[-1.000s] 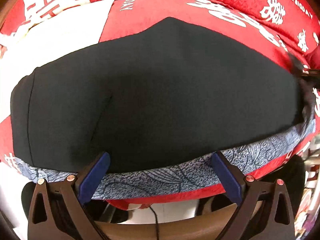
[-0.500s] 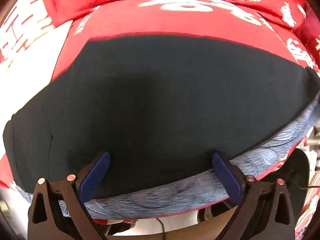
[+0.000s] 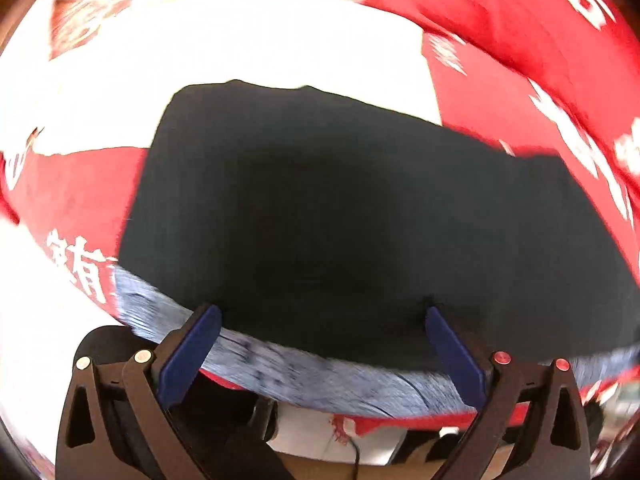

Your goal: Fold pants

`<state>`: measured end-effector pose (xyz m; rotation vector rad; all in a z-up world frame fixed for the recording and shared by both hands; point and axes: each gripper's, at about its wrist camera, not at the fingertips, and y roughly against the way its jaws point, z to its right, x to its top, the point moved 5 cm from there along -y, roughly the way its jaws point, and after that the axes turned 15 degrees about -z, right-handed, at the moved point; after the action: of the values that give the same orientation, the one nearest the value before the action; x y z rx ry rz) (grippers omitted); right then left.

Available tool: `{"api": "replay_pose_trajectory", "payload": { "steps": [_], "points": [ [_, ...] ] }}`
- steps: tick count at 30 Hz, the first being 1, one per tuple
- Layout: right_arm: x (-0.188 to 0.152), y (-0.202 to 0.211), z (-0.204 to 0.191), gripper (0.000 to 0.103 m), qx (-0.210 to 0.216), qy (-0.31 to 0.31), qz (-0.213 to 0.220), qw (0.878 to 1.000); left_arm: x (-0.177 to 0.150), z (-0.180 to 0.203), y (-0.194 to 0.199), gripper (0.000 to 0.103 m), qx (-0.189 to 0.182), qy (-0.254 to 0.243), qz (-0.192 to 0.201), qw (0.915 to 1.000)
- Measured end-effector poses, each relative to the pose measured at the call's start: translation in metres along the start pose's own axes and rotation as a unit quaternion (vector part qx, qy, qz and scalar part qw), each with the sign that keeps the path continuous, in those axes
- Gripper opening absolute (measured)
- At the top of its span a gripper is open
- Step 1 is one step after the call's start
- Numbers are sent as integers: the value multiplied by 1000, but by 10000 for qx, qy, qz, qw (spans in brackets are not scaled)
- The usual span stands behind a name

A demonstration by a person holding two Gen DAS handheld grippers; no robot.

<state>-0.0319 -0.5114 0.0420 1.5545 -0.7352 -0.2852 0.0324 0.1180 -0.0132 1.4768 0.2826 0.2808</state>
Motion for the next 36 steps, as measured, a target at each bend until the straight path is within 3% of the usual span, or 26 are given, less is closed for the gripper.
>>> {"api": "replay_pose_trajectory", "payload": {
  "steps": [4,5,7,10,14,15,16,17,18,19,21,24,26,28,30,32,36],
  "points": [
    [0,-20,32,16,-183,-529,-433,9975,9,-25,-8,103,95,455,-118,9989],
    [-2,-18,36,16,-132,-583,-407,9974,8,-26,-12,103,87,482,-198,9986],
    [-3,-8,41,16,-455,-471,-263,9975,0,-23,-13,103,71,442,-151,9989],
    [-4,9,43,21,-977,-371,-27,9945,-10,-2,-4,102,58,126,7,9999],
    [-16,35,-10,22,-983,397,325,9938,-22,60,12,103,17,-747,273,9968],
    [-26,39,-38,30,-919,809,380,9917,-26,75,12,103,44,-965,287,9949],
    [-40,39,-66,50,-828,1201,372,9886,-30,91,11,103,58,-1214,272,9922],
    [-57,38,-97,64,-718,1645,305,9833,-35,103,8,103,45,-1429,229,9895],
    [-81,34,-131,87,-542,2197,175,9739,-44,112,2,103,30,-1623,163,9866],
    [-102,30,-159,88,-391,2690,56,9623,-54,121,-2,103,44,-1785,111,9839],
    [-156,19,-214,88,-559,3785,1,9239,-66,132,-9,103,225,-2016,96,9792],
    [-203,5,-247,88,-717,4474,104,8914,-63,116,-18,103,411,-1915,35,9806],
    [-214,-9,-249,88,-876,4656,28,8806,-53,94,-24,103,405,-1670,-40,9851],
    [-201,-20,-233,90,-1129,4480,-42,8869,-50,73,-25,103,362,-1458,-71,9886],
    [-175,-22,-207,95,-921,4012,-247,9110,-50,48,-26,103,468,-1206,-71,9916],
    [-150,-19,-174,98,-1021,3517,-273,9301,-51,24,-29,103,478,-907,-149,9946],
    [-105,-5,-106,101,-1523,2662,-221,9516,-41,-28,-35,102,145,46,-447,9989]
  ]
}}
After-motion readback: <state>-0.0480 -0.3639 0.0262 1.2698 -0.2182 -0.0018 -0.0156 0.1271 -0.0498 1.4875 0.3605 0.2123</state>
